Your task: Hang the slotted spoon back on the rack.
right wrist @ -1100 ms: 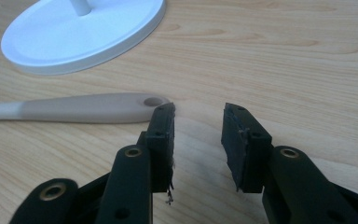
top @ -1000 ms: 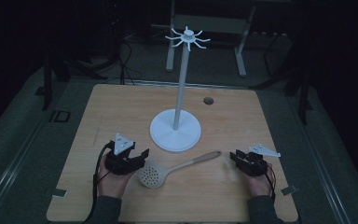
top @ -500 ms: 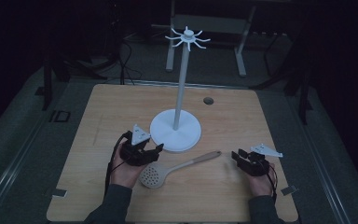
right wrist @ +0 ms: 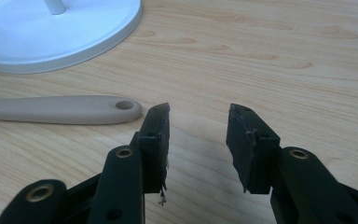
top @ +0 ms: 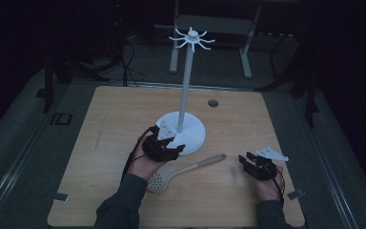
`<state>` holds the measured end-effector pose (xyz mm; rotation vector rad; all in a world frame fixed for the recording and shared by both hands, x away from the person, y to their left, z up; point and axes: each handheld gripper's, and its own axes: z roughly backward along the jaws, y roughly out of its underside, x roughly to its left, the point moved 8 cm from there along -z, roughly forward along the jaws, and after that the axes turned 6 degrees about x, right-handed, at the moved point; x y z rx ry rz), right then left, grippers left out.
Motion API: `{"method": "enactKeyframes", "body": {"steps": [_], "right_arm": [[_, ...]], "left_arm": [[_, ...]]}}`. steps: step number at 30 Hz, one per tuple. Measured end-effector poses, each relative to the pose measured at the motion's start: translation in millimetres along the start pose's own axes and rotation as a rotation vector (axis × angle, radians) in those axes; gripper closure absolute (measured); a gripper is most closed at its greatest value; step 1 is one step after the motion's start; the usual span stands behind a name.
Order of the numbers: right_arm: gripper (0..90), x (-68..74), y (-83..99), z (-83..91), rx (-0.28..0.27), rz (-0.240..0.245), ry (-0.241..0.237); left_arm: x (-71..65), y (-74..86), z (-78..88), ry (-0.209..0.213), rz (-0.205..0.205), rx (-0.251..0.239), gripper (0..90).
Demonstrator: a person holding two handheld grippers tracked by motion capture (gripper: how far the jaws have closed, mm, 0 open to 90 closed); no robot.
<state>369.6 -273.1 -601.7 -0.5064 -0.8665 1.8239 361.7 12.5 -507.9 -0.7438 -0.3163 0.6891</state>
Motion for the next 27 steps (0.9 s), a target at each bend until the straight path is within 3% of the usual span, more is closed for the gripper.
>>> {"method": "enactKeyframes", "body": {"steps": [15, 27], "right_arm": [[56.0, -6.7, -1.2, 3.2, -0.002, 0.007, 0.031], [53.1, -9.1, -1.3, 3.8, -0.002, 0.004, 0.038]], "left_arm": [[-12.6, -15.6, -41.7, 0.079, -0.067, 0.137, 52.5], [-27.2, -16.2, -69.2, 0.096, -0.141, 0.259, 59.8]]}}
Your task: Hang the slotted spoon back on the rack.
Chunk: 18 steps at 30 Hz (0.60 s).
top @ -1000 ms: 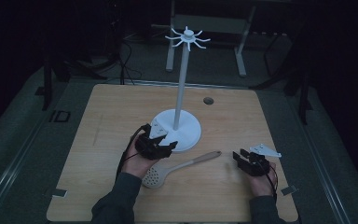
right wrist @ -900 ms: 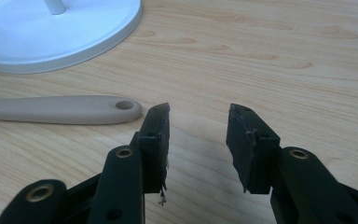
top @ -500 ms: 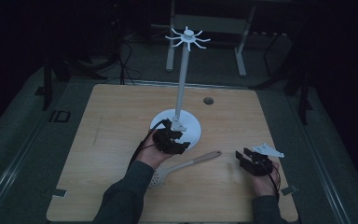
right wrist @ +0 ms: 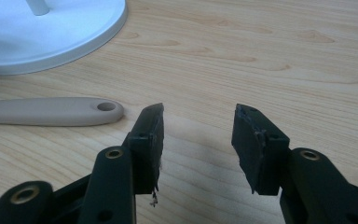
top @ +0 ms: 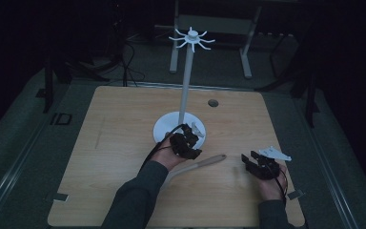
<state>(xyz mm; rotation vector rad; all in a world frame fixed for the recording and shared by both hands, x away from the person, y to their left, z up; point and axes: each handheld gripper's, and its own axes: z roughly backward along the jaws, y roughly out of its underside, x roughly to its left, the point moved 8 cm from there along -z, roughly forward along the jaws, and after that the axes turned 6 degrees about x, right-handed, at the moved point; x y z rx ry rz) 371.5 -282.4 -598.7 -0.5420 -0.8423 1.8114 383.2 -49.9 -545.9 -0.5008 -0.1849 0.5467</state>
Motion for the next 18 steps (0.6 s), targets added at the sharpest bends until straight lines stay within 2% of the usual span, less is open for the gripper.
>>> {"method": "enactKeyframes", "body": {"steps": [7, 11, 18], "right_arm": [[52.7, -1.7, -0.4, 1.3, -0.004, -0.002, 0.004], [52.4, -2.1, -0.4, 1.7, -0.005, -0.004, 0.003], [51.9, -2.0, -0.3, 2.0, -0.004, -0.005, 0.003]], "left_arm": [[-3.7, -1.7, -15.7, 0.015, 0.001, 0.064, 59.9], [-11.3, -2.0, -22.8, 0.025, -0.037, 0.096, 64.7], [-18.0, -0.6, -37.8, 0.037, -0.054, 0.160, 65.6]]}}
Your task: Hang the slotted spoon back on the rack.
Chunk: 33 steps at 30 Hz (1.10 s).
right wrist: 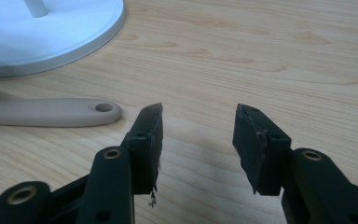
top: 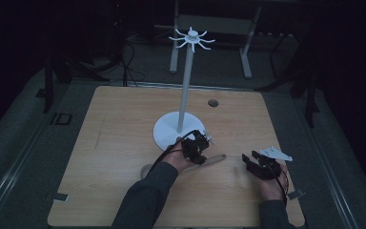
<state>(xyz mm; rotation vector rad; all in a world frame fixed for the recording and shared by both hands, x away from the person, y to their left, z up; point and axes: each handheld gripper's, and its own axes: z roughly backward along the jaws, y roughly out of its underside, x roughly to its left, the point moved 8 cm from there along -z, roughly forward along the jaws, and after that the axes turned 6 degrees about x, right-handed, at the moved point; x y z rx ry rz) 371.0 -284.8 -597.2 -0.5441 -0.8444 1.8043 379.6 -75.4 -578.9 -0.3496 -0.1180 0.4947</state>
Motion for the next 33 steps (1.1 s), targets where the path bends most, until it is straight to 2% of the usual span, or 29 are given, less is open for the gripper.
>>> {"method": "enactKeyframes", "body": {"steps": [3, 7, 12, 18, 20, 23, 33], "right_arm": [[51.3, -0.9, 0.0, 0.5, -0.003, -0.004, 0.001], [51.2, -1.9, 0.0, 1.0, -0.007, -0.011, 0.001], [50.9, -1.9, 0.6, 0.6, -0.005, -0.012, -0.001], [50.5, -1.0, 1.1, 0.3, -0.003, -0.010, -0.002], [50.3, -0.9, 1.2, 0.1, -0.003, -0.009, -0.003], [50.0, -1.4, 1.6, -0.3, -0.001, -0.012, 0.000], [49.9, -3.8, 2.8, -0.3, 0.001, -0.026, 0.004]], "left_arm": [[-2.7, 2.2, -6.1, -0.007, -0.019, 0.039, 64.6], [-3.5, 3.7, -16.6, -0.011, -0.014, 0.072, 62.3], [-3.7, 3.5, -23.6, -0.014, -0.015, 0.087, 59.6], [-3.7, 5.2, -29.1, -0.005, -0.013, 0.112, 63.8], [-4.5, 5.5, -31.1, 0.011, -0.019, 0.124, 66.6], [-5.6, 4.7, -33.2, 0.012, -0.030, 0.147, 69.1], [-5.8, 5.4, -36.3, 0.026, -0.016, 0.192, 69.2]]}}
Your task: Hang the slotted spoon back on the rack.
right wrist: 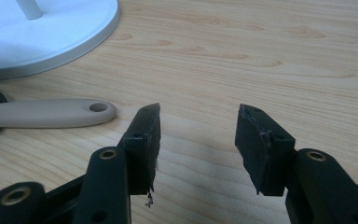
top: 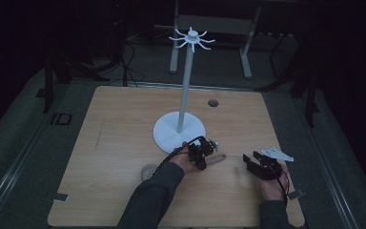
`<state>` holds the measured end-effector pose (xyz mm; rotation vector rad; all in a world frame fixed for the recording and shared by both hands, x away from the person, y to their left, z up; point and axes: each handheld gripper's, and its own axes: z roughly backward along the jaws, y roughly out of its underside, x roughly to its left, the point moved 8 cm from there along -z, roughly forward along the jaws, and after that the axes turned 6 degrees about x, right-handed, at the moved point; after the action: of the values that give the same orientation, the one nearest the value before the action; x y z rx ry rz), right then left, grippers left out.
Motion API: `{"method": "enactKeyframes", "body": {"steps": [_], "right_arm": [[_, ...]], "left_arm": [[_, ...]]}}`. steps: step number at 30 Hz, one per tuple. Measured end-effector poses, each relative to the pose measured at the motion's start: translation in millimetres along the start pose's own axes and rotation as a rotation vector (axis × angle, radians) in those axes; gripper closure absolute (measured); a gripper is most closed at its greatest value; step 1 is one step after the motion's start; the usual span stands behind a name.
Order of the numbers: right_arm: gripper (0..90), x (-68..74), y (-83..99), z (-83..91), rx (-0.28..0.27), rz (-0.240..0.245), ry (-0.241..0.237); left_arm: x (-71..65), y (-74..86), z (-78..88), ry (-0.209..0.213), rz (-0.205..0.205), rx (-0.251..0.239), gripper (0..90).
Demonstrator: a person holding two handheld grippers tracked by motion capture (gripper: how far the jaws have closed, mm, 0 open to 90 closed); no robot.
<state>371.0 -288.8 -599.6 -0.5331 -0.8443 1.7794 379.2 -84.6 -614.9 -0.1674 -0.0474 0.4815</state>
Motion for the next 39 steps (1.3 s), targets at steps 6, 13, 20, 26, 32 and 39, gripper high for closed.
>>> {"method": "enactKeyframes", "body": {"steps": [6, 13, 20, 26, 32, 39], "right_arm": [[50.0, 0.3, 0.4, -0.4, 0.002, 0.000, -0.001], [50.0, -0.6, 0.5, -0.3, 0.002, -0.001, 0.001], [50.1, -1.3, 0.7, -0.2, 0.002, -0.003, 0.007], [50.0, -1.0, 0.9, -0.6, 0.003, -0.002, 0.010], [49.9, -1.3, 1.1, -1.1, 0.004, -0.003, 0.013], [49.9, -0.7, 1.4, -1.5, 0.006, 0.000, 0.013]], "left_arm": [[-0.9, 0.4, 0.6, -0.010, -0.018, 0.003, 71.6], [1.4, 0.9, 3.4, -0.036, -0.011, -0.013, 72.9], [12.4, 6.3, 26.2, -0.061, 0.053, -0.093, 73.2], [23.7, 13.7, 45.6, -0.091, 0.130, -0.174, 73.3], [35.2, 22.1, 70.4, -0.114, 0.212, -0.272, 73.4], [39.9, 28.3, 95.3, -0.171, 0.246, -0.358, 73.4]]}}
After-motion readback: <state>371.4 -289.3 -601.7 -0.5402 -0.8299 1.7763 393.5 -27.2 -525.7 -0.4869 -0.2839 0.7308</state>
